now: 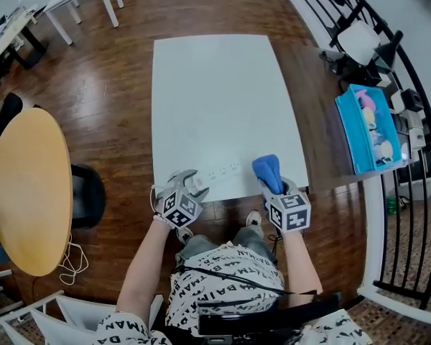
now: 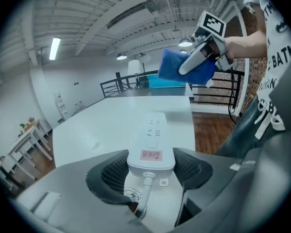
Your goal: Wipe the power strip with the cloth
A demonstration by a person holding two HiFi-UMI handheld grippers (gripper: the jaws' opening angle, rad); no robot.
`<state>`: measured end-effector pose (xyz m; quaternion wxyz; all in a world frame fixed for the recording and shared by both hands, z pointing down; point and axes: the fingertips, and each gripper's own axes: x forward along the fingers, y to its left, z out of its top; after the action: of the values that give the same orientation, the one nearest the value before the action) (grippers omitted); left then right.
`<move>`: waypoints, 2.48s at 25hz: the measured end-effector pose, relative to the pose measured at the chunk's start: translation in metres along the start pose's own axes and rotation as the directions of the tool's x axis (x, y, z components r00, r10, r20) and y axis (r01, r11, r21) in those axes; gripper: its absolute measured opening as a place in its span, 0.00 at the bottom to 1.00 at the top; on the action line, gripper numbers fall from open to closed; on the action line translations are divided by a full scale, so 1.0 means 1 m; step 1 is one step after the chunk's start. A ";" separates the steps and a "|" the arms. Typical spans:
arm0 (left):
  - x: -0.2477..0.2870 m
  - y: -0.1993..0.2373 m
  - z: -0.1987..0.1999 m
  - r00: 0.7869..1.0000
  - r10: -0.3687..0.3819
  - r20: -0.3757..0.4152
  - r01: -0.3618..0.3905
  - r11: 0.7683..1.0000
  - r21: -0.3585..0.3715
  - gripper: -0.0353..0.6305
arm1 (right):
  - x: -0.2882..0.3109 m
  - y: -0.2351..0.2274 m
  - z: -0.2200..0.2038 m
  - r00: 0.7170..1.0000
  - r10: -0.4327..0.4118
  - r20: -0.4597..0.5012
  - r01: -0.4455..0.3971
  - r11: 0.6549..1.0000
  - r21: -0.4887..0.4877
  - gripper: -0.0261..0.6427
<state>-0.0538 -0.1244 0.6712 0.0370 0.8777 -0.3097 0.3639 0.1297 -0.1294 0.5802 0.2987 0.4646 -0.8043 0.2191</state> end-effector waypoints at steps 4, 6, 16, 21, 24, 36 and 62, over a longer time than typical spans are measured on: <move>-0.031 0.006 0.022 0.997 0.066 0.039 -0.066 0.998 0.016 0.48 | 0.016 0.010 0.013 0.999 0.045 -0.024 -0.047 0.996 -0.080 0.23; -0.044 0.008 0.033 0.994 0.096 0.042 -0.098 0.995 0.037 0.48 | 0.021 0.012 0.022 0.998 0.056 -0.030 -0.059 0.990 -0.125 0.23; -0.069 -0.002 0.094 0.982 0.174 0.067 -0.183 0.969 0.165 0.48 | 0.020 0.051 0.039 0.982 0.159 -0.102 -0.184 0.929 -0.322 0.23; -0.065 -0.005 0.102 0.983 0.178 0.049 -0.184 0.968 0.169 0.48 | 0.002 0.117 0.044 0.938 0.315 -0.144 -0.346 0.852 -0.394 0.23; -0.063 -0.008 0.106 0.982 0.180 0.053 -0.187 0.965 0.185 0.48 | -0.010 0.157 0.047 0.912 0.372 -0.173 -0.409 0.793 -0.451 0.23; -0.082 -0.012 0.109 0.974 0.203 0.104 -0.219 0.959 0.178 0.48 | -0.015 0.148 0.049 0.937 0.290 -0.196 -0.349 0.744 -0.570 0.23; -0.102 0.025 0.117 0.926 0.323 0.195 -0.287 0.939 -0.191 0.48 | -0.015 0.057 0.040 0.983 0.176 -0.043 -0.181 0.949 -0.259 0.23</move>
<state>-0.0509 -0.1258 0.5140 0.0148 0.8481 -0.4730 0.2383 0.0746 -0.1189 0.5369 0.3444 0.3441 -0.8620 0.1414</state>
